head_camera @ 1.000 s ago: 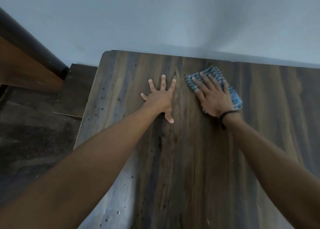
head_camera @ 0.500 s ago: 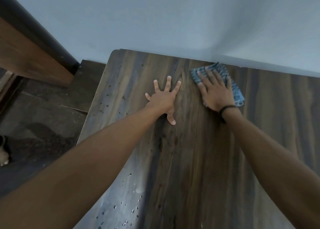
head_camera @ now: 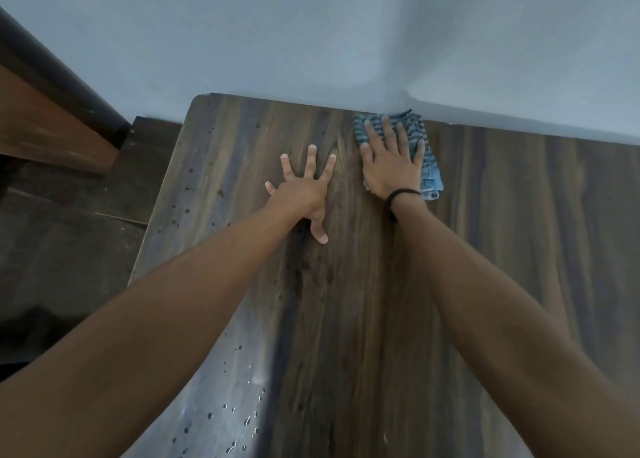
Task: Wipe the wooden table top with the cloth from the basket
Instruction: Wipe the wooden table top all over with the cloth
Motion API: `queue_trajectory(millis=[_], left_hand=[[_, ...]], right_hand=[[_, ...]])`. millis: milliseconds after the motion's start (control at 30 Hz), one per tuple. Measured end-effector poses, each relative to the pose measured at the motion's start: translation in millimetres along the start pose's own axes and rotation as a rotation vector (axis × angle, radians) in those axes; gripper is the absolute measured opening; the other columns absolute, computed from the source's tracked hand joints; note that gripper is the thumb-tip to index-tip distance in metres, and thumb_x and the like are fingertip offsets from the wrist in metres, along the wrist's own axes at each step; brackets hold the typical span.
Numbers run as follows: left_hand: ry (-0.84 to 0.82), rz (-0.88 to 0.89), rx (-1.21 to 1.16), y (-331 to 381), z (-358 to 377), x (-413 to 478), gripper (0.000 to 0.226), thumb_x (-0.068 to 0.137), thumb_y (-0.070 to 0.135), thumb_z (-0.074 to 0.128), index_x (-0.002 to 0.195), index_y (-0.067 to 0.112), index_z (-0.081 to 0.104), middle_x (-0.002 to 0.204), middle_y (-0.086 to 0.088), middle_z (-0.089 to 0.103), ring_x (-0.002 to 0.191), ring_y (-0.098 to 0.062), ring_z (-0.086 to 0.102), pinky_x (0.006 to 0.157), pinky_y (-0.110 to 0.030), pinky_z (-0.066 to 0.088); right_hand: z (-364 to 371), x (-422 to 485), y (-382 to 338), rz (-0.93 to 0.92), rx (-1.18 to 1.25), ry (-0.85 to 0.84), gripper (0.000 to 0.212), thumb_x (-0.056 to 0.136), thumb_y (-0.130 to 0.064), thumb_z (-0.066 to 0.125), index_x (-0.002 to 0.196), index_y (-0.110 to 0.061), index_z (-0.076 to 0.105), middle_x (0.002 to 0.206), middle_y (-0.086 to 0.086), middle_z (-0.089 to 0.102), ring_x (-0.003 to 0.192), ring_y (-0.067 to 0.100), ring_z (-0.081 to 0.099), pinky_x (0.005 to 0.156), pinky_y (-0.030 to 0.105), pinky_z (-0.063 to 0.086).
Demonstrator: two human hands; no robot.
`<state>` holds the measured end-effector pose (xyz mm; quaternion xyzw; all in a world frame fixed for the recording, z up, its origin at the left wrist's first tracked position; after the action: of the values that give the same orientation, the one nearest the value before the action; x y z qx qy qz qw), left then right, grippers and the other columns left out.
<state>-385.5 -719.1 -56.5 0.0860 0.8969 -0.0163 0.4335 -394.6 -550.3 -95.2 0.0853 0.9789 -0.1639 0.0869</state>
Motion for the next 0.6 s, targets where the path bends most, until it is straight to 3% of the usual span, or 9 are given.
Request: queue_trajectory(millis=[100, 267, 433, 600], left_hand=[[-0.008, -0.01, 0.005, 1, -1, 1, 0.161, 0.058, 0.041, 0.096, 0.142, 0.041, -0.042, 0.141, 0.006, -0.06, 0.138, -0.047, -0.041, 0.109, -0.08, 0.008], [-0.017, -0.012, -0.005, 3, -3, 0, 0.161, 0.058, 0.04, 0.096, 0.14, 0.041, -0.043, 0.14, 0.006, -0.061, 0.137, -0.048, -0.041, 0.108, -0.081, 0.009], [-0.016, -0.014, 0.003, 2, -5, -2, 0.162, 0.058, 0.039, 0.097, 0.141, 0.041, -0.042, 0.14, 0.006, -0.061, 0.137, -0.048, -0.042, 0.108, -0.08, 0.01], [-0.025, -0.021, 0.002, 5, -4, 0, 0.163, 0.057, 0.039, 0.097, 0.139, 0.041, -0.044, 0.139, 0.005, -0.062, 0.137, -0.049, -0.041, 0.108, -0.081, 0.011]], right_hand=[[6, -23, 12, -0.15, -0.072, -0.011, 0.053, 0.106, -0.053, 0.014, 0.158, -0.046, 0.009, 0.169, -0.013, 0.003, 0.155, 0.013, -0.002, 0.123, 0.054, -0.006], [-2, 11, 8, 0.034, 0.004, 0.024, 0.054, 0.105, -0.051, 0.015, 0.159, -0.045, 0.01, 0.169, -0.013, 0.0, 0.155, 0.015, -0.003, 0.122, 0.057, -0.007], [1, -2, 14, -0.135, -0.061, 0.002, 0.053, 0.105, -0.053, 0.015, 0.158, -0.048, 0.011, 0.168, -0.014, 0.005, 0.155, 0.013, -0.001, 0.122, 0.053, -0.006], [-3, 22, 5, 0.029, 0.011, 0.019, 0.054, 0.106, -0.051, 0.015, 0.159, -0.045, 0.009, 0.169, -0.012, 0.0, 0.155, 0.016, -0.005, 0.122, 0.057, -0.009]])
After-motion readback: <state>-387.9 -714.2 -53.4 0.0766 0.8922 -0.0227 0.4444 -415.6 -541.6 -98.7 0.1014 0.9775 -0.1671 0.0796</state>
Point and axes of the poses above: each hand's wrist, its own x-axis towards the middle knuckle, its own z-axis out of the palm, y = z × x, the point moved 1 cm from there along x, towards the middle knuckle
